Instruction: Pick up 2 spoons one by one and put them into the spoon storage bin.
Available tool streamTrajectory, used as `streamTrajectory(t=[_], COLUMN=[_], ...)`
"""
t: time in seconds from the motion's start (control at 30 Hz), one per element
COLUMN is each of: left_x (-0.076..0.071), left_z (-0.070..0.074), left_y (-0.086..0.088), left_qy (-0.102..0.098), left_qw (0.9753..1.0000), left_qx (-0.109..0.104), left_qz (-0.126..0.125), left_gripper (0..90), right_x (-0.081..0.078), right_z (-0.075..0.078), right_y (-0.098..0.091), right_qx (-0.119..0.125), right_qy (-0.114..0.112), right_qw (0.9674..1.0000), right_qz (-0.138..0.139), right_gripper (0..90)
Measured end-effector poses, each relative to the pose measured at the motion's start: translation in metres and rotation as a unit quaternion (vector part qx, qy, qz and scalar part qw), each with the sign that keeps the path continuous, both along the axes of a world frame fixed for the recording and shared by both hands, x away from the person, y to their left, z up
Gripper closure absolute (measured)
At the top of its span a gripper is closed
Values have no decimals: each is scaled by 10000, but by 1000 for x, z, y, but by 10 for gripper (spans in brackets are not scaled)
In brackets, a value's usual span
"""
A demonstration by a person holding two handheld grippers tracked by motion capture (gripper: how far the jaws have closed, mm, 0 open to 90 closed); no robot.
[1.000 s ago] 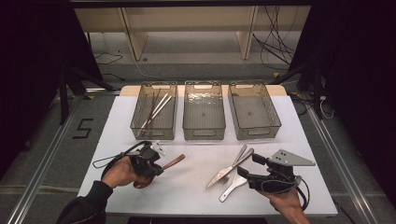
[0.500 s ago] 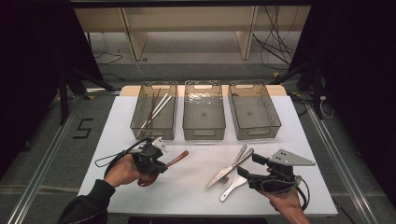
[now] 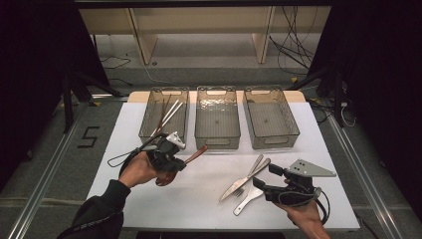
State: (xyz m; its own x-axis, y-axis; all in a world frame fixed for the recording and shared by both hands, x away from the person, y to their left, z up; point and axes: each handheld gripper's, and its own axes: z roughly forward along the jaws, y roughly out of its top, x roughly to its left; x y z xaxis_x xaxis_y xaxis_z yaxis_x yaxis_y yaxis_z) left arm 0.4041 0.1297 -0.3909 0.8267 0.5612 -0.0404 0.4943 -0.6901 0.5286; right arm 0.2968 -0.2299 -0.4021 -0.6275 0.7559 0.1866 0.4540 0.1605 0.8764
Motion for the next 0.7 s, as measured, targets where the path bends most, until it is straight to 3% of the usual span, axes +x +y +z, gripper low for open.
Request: streamTrajectory(t=[0.2,0.7], left_x=[17,63], left_z=[12,30], left_y=[-6,-22], left_qy=[-182,-426], left_qw=[9992,9953], left_qx=[-275,-628], left_qz=[207,602], left_gripper=[811,811], right_x=[0,0], right_z=[0,0], right_y=[0,0], right_qx=[-10,1], right_qy=[-7,-7], right_qw=[10000,10000], right_qz=[9,2], right_gripper=[270,269])
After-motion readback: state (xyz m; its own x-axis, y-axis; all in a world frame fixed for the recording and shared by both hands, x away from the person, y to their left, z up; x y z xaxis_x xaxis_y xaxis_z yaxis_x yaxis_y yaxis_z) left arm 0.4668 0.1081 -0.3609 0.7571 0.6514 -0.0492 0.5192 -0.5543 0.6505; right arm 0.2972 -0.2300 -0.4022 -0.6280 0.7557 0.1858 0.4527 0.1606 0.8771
